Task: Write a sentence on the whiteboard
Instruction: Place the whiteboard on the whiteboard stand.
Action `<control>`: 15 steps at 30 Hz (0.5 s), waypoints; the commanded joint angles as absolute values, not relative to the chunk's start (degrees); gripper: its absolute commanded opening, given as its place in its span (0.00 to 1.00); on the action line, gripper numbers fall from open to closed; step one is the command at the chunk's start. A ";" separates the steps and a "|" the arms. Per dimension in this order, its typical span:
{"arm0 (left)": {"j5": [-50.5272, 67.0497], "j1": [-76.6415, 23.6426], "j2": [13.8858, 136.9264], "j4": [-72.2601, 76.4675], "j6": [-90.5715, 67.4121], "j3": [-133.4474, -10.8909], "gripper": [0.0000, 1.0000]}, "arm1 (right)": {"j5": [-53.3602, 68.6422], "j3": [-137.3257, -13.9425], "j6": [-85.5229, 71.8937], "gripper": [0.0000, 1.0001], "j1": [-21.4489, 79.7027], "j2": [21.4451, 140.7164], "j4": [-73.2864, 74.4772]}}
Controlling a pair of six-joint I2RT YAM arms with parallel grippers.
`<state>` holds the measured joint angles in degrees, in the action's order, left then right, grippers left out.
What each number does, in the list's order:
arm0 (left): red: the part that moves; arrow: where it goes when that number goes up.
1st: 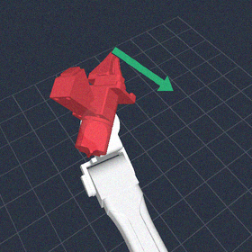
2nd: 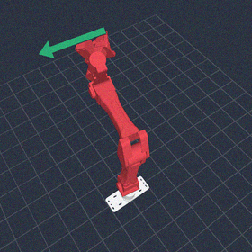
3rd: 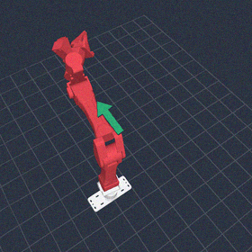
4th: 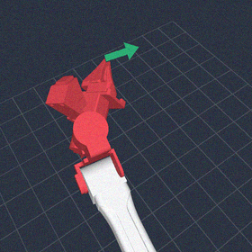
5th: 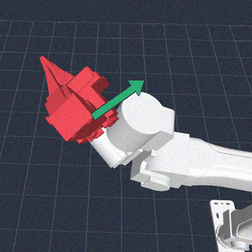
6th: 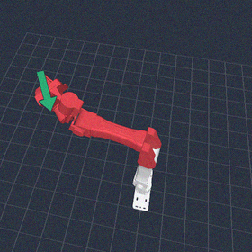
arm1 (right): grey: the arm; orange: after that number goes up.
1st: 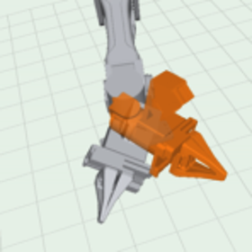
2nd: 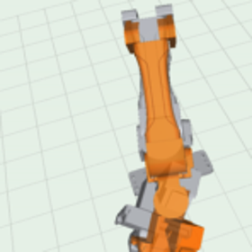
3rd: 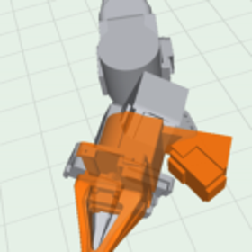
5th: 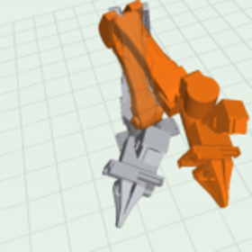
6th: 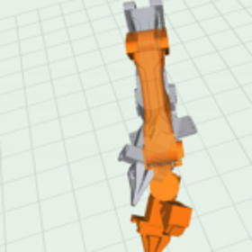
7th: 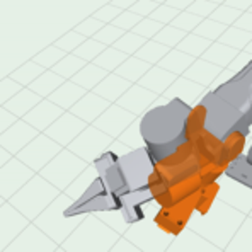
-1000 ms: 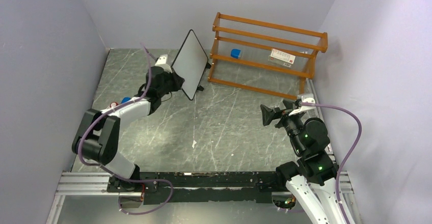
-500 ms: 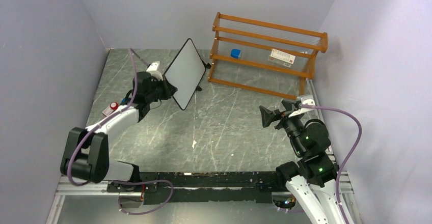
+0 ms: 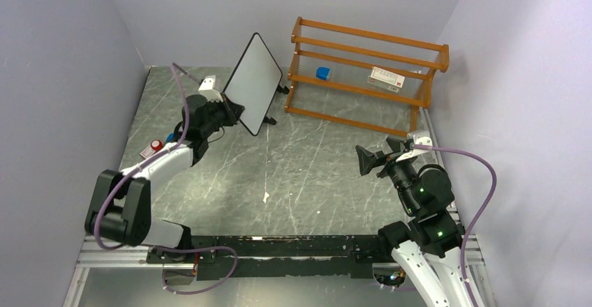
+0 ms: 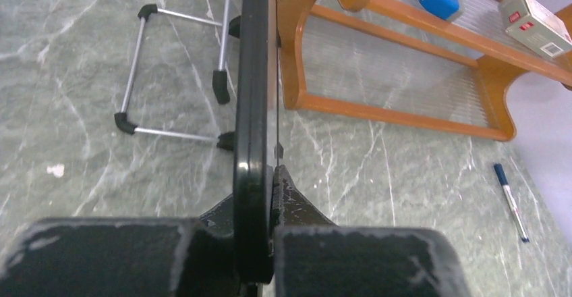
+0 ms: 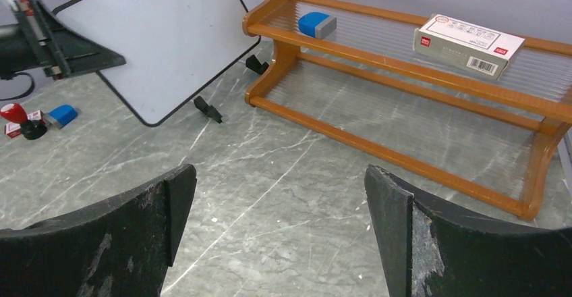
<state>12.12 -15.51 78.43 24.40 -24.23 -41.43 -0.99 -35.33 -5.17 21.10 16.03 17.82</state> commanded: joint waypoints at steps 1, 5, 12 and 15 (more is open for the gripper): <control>8.14 -17.95 83.37 35.51 -23.46 -47.68 0.05 | -0.54 -34.96 -4.32 1.00 21.28 15.68 16.96; 4.96 -19.35 87.40 35.37 -23.51 -50.37 0.05 | -0.39 -34.99 -4.22 1.00 21.18 15.91 16.98; 4.79 -19.86 91.41 35.09 -22.77 -51.44 0.05 | -0.51 -34.77 -4.02 1.00 21.22 15.99 16.49; 6.35 -20.31 92.38 36.68 -23.63 -50.13 0.07 | -0.32 -34.69 -4.04 1.00 21.22 16.08 16.35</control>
<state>6.04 -19.64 92.23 27.68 -23.81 -48.27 -0.82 -35.18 -4.99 21.10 16.08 17.76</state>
